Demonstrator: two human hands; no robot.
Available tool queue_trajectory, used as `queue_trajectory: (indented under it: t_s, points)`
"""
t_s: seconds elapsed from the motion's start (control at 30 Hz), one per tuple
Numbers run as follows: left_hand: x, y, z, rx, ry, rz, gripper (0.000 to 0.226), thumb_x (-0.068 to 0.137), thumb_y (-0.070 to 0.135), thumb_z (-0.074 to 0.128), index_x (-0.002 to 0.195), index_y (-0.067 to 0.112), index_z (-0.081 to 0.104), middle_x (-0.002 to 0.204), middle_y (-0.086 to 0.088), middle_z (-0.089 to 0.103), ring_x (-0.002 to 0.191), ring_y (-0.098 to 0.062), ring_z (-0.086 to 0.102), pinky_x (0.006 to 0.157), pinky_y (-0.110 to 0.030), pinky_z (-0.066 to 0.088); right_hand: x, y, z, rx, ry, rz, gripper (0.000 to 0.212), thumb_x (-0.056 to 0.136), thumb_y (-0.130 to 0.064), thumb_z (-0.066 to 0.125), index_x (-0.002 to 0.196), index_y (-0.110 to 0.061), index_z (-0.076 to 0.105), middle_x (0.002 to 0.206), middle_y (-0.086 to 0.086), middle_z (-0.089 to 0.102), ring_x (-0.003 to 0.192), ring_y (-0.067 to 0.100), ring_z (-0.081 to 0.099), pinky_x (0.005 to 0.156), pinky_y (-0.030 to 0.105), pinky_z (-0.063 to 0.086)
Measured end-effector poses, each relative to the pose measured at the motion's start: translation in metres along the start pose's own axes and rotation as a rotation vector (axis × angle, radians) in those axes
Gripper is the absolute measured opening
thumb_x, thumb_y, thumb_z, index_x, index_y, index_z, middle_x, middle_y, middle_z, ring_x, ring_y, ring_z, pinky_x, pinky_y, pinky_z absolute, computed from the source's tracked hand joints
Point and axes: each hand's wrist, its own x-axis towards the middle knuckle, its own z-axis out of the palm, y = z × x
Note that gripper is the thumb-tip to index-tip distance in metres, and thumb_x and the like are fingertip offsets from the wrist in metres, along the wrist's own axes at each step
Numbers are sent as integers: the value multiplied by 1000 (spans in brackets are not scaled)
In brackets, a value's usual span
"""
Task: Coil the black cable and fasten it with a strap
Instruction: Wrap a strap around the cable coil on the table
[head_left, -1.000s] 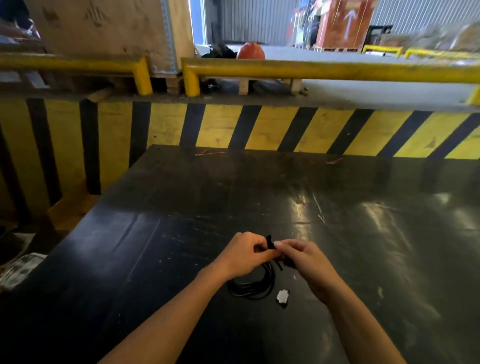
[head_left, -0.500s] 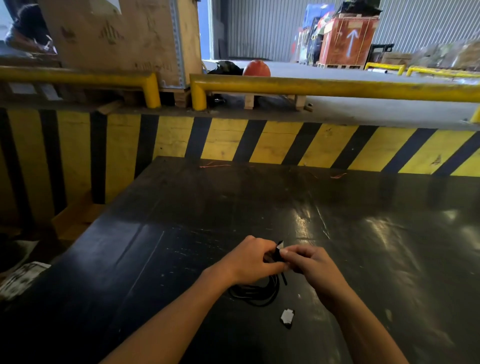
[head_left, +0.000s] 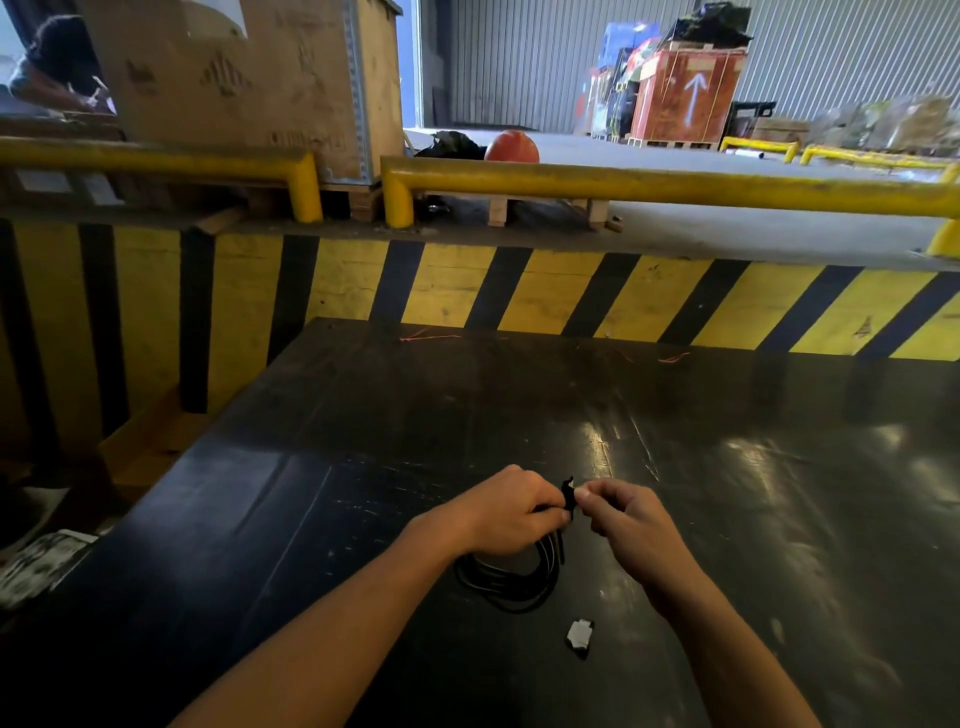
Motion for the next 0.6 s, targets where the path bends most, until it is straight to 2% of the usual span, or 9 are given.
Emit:
queue_trajectory:
  t_s: [0.13, 0.23, 0.3, 0.37, 0.43, 0.5, 0.6]
  points:
    - [-5, -2, -4, -72, -12, -2, 24, 95, 19, 48, 84, 3, 63, 69, -7, 54, 58, -13, 48, 57, -29, 40, 2, -2, 0, -146, 63, -28, 23, 94, -15, 51, 75, -12, 63, 63, 2, 56, 55, 7, 49, 54, 24, 41]
    - [-12, -7, -11, -122, 17, -10, 24, 95, 21, 49, 85, 7, 66, 67, -4, 53, 57, -10, 47, 56, -24, 37, 7, -2, -12, -255, 207, -41, 22, 95, -16, 49, 79, -10, 62, 73, 11, 64, 66, 24, 59, 60, 34, 43]
    - [-15, -11, -14, -161, 39, -17, 23, 95, 22, 50, 85, 10, 67, 63, 0, 51, 55, -9, 45, 54, -23, 36, 8, -4, -17, -268, 206, -63, 20, 96, -17, 47, 81, -13, 59, 77, 8, 67, 74, 23, 65, 61, 32, 45]
    - [-16, -14, -17, -205, 68, -23, 23, 95, 22, 51, 83, 11, 67, 62, -1, 49, 54, -11, 43, 54, -26, 35, 8, -8, -13, -163, 183, -101, 18, 97, -15, 44, 85, -10, 56, 83, 8, 69, 73, 15, 69, 62, 29, 51]
    - [-17, -14, -19, -252, 108, -21, 22, 94, 21, 52, 79, 13, 67, 60, -2, 48, 54, -12, 43, 54, -27, 35, 7, -14, -6, 25, 155, -147, 18, 98, -14, 40, 89, -5, 52, 86, 7, 67, 70, 16, 72, 60, 24, 54]
    - [-17, -16, -22, -297, 151, -14, 22, 93, 21, 53, 76, 17, 66, 56, 5, 46, 51, -6, 42, 51, -22, 35, 6, -19, 0, 216, 144, -169, 18, 99, -14, 38, 89, -4, 49, 85, 5, 64, 68, 22, 72, 57, 23, 55]
    - [-17, -17, -27, -332, 193, -2, 21, 92, 19, 54, 74, 17, 65, 50, 14, 46, 46, 0, 40, 47, -14, 33, 6, -26, 8, 440, 151, -158, 15, 100, -13, 35, 94, -6, 46, 93, 11, 69, 66, 20, 72, 57, 22, 55]
